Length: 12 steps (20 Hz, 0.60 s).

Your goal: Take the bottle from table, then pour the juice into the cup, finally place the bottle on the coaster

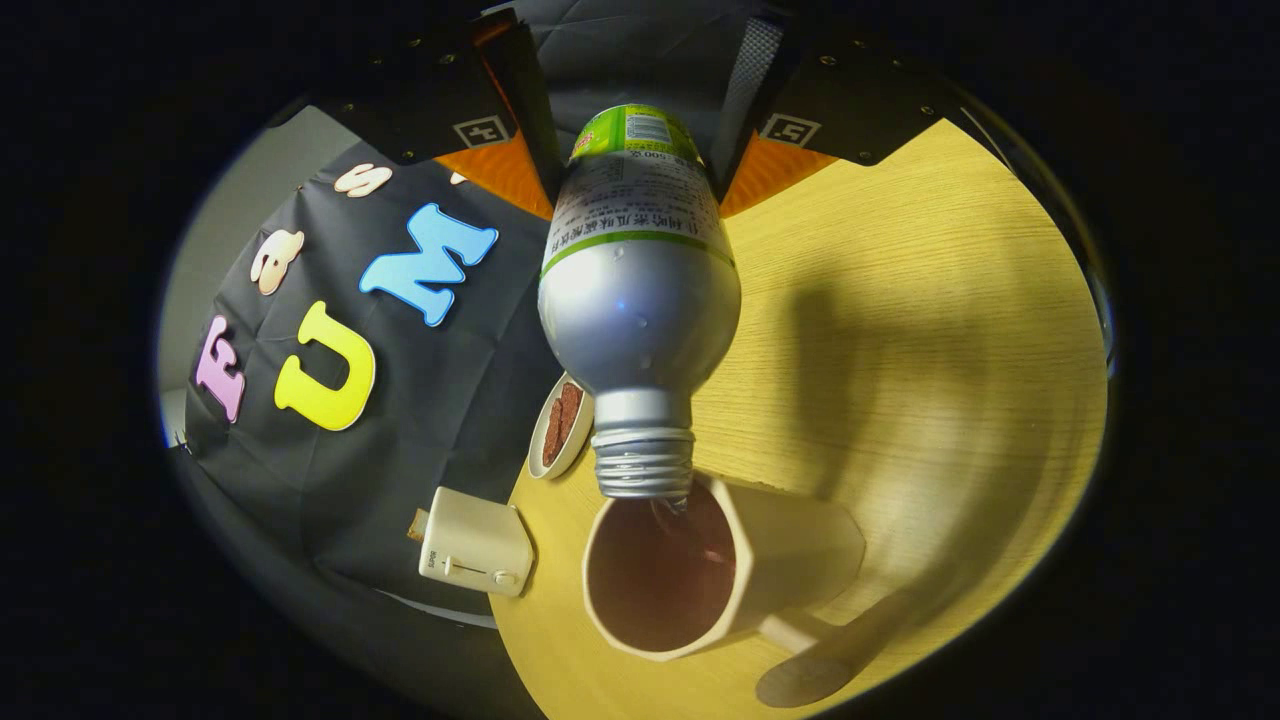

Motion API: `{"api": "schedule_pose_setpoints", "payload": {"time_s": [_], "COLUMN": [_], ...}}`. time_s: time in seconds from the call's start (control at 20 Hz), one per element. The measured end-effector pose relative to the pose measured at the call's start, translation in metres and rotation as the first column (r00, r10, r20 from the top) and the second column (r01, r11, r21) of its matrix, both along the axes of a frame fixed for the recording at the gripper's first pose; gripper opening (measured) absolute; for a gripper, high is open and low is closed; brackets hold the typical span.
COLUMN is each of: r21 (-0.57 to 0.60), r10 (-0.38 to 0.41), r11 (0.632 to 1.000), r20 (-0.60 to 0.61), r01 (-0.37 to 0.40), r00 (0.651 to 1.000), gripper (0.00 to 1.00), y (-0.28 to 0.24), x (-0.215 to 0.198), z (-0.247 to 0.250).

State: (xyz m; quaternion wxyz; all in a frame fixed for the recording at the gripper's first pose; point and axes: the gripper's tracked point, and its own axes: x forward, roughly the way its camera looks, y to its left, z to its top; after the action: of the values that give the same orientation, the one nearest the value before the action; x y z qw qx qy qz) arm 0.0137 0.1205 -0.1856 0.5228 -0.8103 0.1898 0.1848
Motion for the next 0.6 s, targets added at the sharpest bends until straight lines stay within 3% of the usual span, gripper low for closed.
{"api": "schedule_pose_setpoints", "payload": {"time_s": [0.6], "r21": [-0.059], "r10": [0.029], "r11": [0.998], "r20": [0.005], "r01": [-0.029], "r00": [1.000], "gripper": [0.75], "y": [0.0064], "x": [0.0042], "z": [0.0084]}}
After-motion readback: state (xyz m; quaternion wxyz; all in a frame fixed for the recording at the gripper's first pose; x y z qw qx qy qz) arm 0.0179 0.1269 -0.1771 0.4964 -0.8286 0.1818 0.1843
